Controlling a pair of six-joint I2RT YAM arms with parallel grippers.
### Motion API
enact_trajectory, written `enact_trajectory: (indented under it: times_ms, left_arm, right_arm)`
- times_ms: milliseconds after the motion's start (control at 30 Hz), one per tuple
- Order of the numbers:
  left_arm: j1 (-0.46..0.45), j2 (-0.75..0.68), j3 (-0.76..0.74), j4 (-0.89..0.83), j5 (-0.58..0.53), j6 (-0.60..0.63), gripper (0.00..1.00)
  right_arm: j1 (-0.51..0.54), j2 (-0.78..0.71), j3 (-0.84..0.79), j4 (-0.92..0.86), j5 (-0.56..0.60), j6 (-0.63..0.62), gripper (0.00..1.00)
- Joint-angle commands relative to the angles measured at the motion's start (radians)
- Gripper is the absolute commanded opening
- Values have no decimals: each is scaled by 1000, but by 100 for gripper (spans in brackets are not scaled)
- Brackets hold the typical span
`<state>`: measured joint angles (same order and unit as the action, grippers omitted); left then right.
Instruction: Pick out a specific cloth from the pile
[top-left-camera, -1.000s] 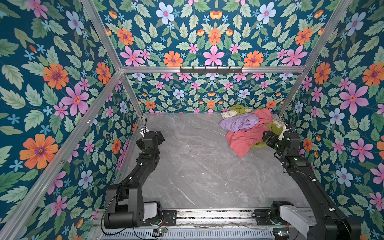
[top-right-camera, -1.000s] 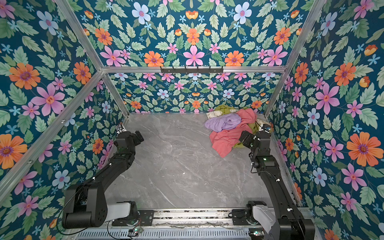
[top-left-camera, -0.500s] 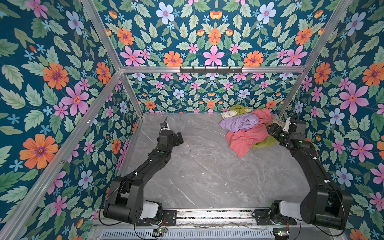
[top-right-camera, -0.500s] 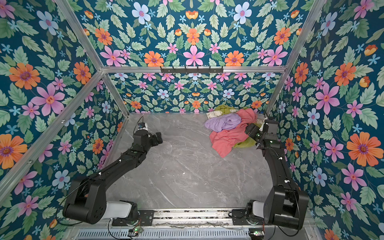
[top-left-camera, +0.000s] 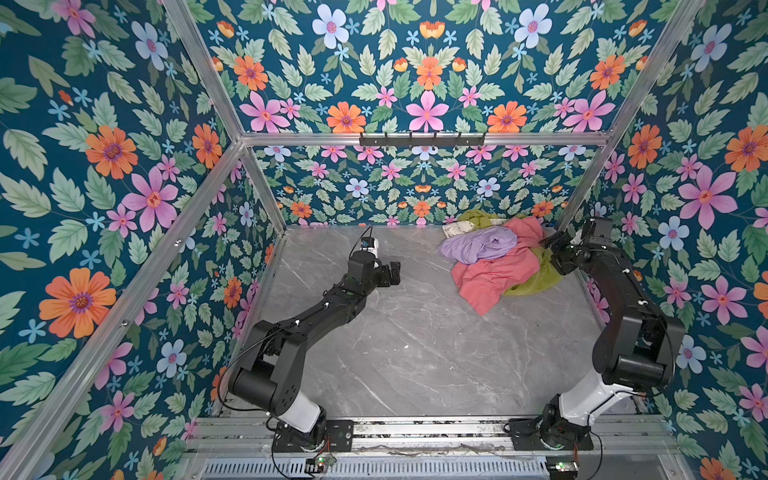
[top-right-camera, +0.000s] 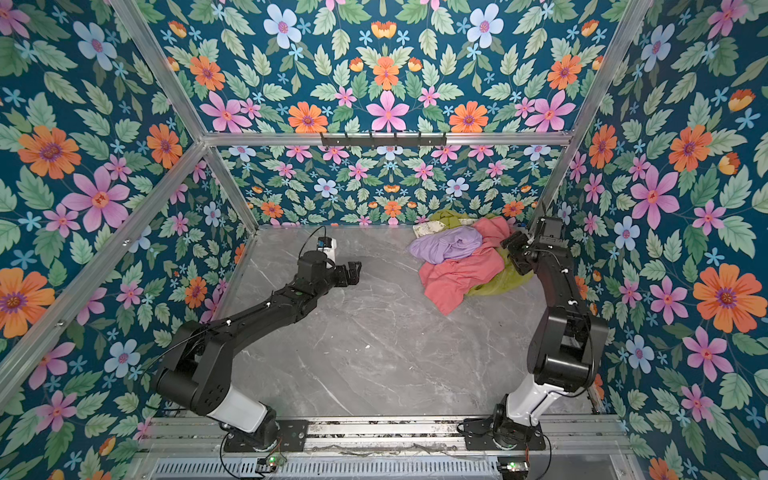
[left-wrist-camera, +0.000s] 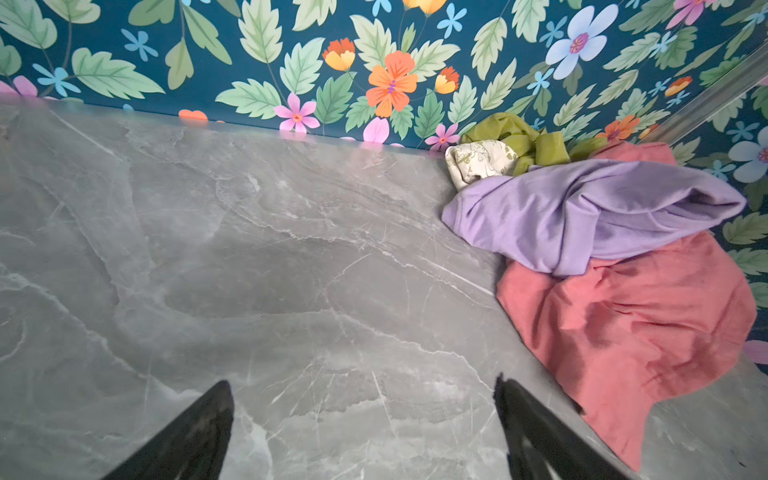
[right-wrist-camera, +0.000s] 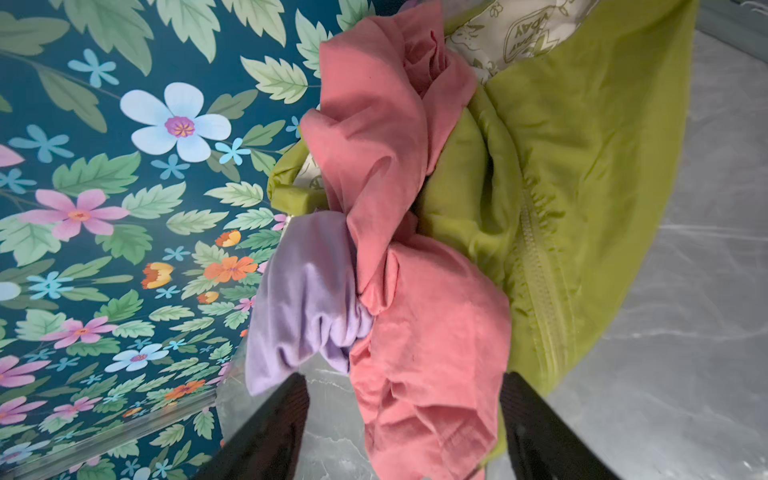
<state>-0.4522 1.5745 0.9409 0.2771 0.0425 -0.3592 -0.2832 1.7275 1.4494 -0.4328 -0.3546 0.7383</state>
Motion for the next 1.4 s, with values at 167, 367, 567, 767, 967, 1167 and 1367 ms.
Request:
enact_trajectory:
  times_ms: [167,367,567,767,967,1167,1367]
  left_arm:
    - [-9,67,65,17,104,-16,100]
    - [-17,107,92,25,130,-18,100]
    - [-28,127,99,48,148,-27,100]
    - [-43,139,114,46,142,-45,100]
    - [-52,162,140,47,142,-59,100]
    - [-62,185,160,49,141,-60,100]
    - [-68,219,192,47,146,-60,100]
  right_arm:
    - [2,119,121,-84,-14,1,66]
    - [2,171,185,-131,-20,-12,65]
    - [1,187,185,-128,-27,-18,65]
    - [2,206,205,-137,-40,-16,64]
    - [1,230,245,-138,-44,-7,63]
    - [2,240,254,-134,-21,-11,63]
    - [2,276,308,-165,26,-42,62]
